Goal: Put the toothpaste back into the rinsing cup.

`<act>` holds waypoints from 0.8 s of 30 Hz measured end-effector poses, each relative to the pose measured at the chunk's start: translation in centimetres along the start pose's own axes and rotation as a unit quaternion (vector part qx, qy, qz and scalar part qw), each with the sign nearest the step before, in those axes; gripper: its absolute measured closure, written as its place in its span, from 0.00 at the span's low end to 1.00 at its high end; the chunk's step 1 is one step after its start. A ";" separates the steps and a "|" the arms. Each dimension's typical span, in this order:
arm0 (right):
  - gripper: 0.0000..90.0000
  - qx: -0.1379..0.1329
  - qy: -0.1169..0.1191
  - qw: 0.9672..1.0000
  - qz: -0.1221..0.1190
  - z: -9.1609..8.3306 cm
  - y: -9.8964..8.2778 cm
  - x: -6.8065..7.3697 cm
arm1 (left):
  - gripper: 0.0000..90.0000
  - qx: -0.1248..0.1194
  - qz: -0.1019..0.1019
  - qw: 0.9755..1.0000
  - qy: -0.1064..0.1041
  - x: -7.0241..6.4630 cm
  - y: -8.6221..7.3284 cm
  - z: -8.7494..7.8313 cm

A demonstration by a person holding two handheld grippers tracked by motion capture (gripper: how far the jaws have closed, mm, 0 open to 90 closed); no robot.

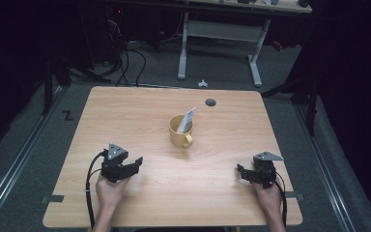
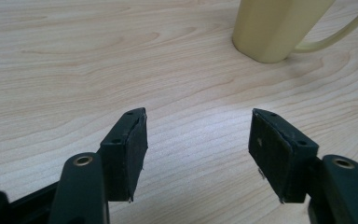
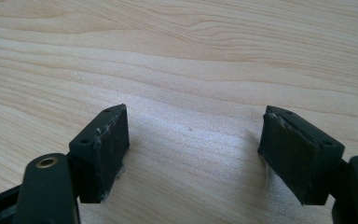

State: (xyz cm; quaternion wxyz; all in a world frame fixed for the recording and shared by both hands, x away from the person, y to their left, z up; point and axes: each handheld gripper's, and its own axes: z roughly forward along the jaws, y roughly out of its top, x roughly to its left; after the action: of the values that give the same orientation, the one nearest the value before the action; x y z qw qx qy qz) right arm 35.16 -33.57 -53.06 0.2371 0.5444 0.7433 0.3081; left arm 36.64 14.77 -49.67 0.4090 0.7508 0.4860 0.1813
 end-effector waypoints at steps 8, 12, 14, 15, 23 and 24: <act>0.27 0.000 0.000 1.000 0.000 0.0 0.0 0.0 | 0.42 0.008 0.005 1.000 0.007 0.0 -0.4 0.5; 0.27 0.000 0.000 1.000 0.000 0.0 0.0 0.0 | 0.42 0.012 0.007 1.000 0.011 -0.1 -0.5 0.8; 0.27 0.000 0.000 1.000 0.000 0.0 0.0 0.0 | 0.42 0.014 0.006 1.000 0.012 -0.2 -0.7 1.1; 0.27 0.000 0.000 1.000 0.000 0.0 0.0 0.0 | 0.42 0.013 0.007 1.000 0.013 -0.2 -0.8 1.1; 0.27 0.000 0.000 1.000 0.000 0.0 0.0 0.0 | 0.42 0.018 0.013 0.999 0.027 -0.3 -1.3 1.8; 0.27 0.000 0.000 1.000 0.000 0.0 0.0 0.0 | 0.42 0.018 0.012 0.999 0.028 -0.2 -1.4 1.9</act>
State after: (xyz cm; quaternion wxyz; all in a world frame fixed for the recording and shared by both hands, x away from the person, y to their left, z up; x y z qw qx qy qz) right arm 35.15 -33.56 -53.06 0.2370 0.5448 0.7430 0.3081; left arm 37.02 13.99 -51.85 0.3789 0.7587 0.4913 0.1984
